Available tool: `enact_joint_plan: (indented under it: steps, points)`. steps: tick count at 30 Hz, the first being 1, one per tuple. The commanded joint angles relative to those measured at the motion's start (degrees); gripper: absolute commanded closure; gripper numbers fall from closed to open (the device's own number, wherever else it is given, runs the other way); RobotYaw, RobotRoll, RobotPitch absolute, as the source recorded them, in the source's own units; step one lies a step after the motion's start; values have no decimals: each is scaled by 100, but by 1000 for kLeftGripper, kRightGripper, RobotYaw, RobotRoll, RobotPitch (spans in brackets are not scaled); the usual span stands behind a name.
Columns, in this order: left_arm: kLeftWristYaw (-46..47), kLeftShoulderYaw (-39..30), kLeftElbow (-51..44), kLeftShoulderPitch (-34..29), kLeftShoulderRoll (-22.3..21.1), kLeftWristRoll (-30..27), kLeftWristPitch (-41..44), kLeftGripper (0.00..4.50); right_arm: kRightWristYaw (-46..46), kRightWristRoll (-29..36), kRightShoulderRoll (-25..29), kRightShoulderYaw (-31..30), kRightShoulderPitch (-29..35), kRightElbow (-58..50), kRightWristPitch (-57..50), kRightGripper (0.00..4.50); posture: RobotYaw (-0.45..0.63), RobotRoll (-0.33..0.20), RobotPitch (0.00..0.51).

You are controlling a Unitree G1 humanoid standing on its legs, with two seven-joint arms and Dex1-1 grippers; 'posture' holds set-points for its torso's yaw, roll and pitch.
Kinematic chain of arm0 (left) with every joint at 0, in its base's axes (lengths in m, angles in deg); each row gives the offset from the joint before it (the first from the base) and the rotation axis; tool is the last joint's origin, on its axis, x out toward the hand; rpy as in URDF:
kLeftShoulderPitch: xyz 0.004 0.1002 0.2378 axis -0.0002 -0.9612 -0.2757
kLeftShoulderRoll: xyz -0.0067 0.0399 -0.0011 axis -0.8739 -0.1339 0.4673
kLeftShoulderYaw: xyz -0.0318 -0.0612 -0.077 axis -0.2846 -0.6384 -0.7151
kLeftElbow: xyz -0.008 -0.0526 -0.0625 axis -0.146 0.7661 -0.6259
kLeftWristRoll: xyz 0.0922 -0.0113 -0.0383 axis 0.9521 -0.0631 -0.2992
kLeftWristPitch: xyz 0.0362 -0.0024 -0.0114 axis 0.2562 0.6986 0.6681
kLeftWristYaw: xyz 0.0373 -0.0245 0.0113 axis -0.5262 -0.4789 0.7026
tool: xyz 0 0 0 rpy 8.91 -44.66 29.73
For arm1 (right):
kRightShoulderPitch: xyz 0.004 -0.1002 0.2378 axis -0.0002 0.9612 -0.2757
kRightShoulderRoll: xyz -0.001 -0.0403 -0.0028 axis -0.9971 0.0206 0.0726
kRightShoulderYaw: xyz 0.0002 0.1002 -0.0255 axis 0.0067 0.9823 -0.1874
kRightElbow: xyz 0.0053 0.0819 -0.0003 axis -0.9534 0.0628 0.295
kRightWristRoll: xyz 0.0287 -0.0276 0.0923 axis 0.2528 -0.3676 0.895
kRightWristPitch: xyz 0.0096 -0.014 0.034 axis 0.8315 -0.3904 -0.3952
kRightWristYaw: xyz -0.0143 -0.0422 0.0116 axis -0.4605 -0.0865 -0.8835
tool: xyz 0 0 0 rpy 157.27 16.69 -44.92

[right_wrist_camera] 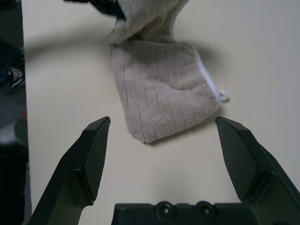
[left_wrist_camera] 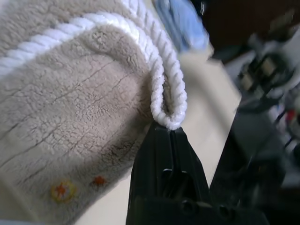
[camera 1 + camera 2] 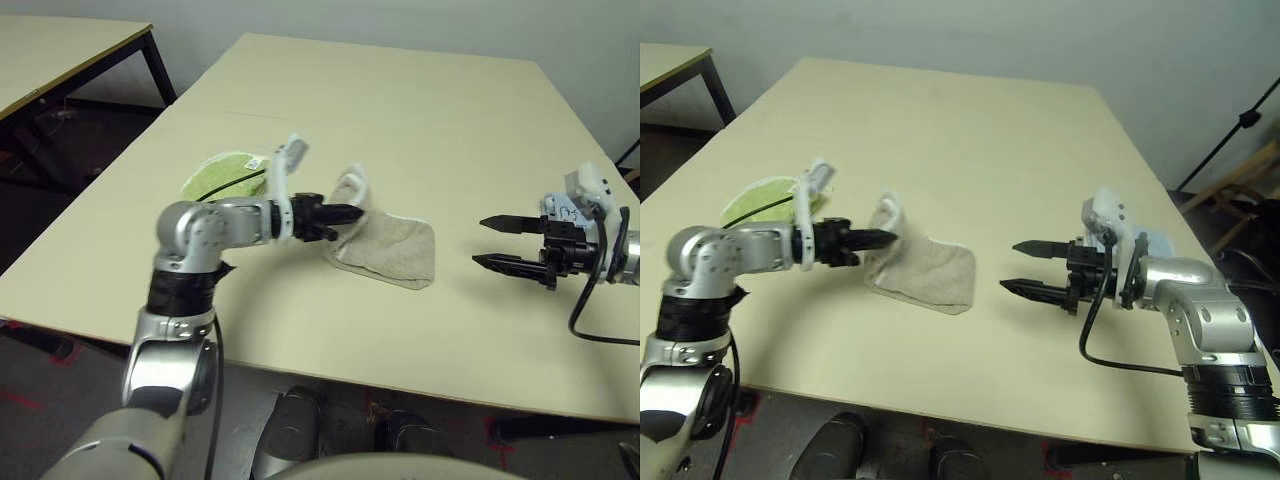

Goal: Fold the towel and set it aside.

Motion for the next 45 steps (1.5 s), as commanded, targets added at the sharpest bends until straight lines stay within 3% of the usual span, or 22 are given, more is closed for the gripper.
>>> enact_joint_plan:
  steps: [1,9,18,23,32,38,45]
  points:
    - [-598,734,293,180,-69,551,-591,4469,-143,120,104,213,178,-276,-154,0,64,0,76]
    - [-1228,1550,1138,446,375,1540,-1642,4469,-510,301,32,293,420,-737,-400,0,24,0,71]
    - [-1812,2026,1449,415,669,2175,-2093,4469,-774,458,46,347,519,-968,-557,0,1,0,61]
    - [-1980,1789,1172,487,624,2138,-1874,3190,-889,523,18,318,535,-1029,-625,0,3,0,59]
    - [-1880,780,-247,603,150,1530,-971,24,-1071,531,-177,87,232,-852,-705,0,37,0,56]
    - [-1412,-433,195,312,-226,1515,-1530,24,-1716,8,-1042,-308,-384,-661,-78,0,75,0,60]
    - [-770,-900,534,-423,-48,1757,-2451,24,-2009,-137,-1756,-642,-623,-624,212,0,112,0,61]
